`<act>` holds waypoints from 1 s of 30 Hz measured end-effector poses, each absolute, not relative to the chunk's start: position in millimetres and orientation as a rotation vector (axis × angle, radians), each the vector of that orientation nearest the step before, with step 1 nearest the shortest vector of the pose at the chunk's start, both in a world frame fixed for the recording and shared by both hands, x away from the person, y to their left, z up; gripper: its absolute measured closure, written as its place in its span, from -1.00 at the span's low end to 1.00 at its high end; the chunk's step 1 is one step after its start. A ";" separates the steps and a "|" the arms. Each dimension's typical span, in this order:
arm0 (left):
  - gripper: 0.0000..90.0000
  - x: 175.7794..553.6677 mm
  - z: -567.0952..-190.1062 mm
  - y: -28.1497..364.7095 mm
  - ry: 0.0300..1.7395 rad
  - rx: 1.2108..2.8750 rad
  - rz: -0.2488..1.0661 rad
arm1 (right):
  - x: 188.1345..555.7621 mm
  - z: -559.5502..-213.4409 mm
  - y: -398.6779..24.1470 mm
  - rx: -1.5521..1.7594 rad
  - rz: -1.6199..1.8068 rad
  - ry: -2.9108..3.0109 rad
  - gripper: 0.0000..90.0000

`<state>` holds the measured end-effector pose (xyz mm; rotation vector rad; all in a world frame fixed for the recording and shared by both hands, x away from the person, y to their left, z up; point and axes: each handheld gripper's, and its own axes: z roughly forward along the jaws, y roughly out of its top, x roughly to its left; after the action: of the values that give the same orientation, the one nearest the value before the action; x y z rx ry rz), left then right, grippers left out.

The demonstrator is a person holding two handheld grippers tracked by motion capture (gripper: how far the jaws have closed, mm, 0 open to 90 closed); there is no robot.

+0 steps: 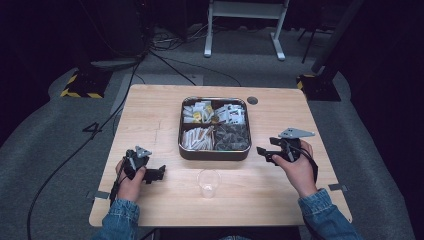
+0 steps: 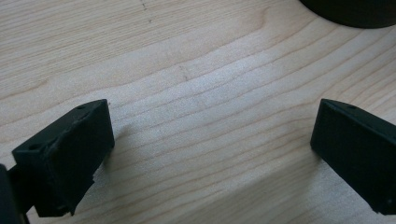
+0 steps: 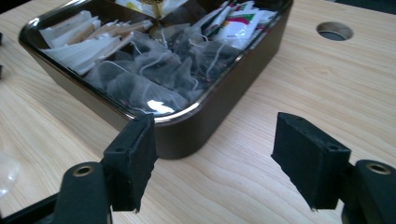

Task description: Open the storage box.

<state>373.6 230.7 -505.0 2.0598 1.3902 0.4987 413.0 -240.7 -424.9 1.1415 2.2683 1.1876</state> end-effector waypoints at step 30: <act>-1.00 373.2 -505.2 230.2 1.395 2.054 0.505 | 478.3 -406.8 -157.8 1.010 1.183 2.327 -0.13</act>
<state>373.2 230.2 -505.2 2.0541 1.3946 0.5055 478.3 -157.8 -406.8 1.0096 2.3274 1.1832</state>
